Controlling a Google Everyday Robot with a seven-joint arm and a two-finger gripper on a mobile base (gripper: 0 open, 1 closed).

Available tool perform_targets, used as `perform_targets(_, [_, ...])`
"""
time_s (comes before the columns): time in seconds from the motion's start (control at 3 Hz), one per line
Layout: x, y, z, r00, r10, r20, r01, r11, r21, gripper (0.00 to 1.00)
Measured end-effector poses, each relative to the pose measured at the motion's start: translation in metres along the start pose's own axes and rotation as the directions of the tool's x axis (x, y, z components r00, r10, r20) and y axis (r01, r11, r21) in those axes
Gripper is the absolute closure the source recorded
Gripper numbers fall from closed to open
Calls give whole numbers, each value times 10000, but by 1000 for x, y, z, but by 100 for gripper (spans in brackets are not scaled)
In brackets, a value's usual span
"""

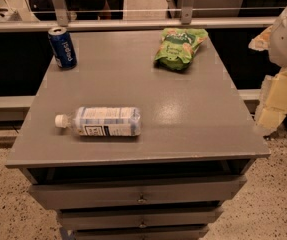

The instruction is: Pick green rice chip bag

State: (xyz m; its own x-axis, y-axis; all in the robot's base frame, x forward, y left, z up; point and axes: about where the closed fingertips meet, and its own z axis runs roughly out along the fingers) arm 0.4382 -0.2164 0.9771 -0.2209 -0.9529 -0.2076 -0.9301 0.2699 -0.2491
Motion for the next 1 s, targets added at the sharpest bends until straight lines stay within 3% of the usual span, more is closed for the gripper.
perform_targets(0.67, [-4, -4, 2, 9995, 152, 271, -155, 9998, 107, 0])
perform_targets(1.0, [-24, -35, 21, 9921, 534, 1136, -586, 9974, 429, 0])
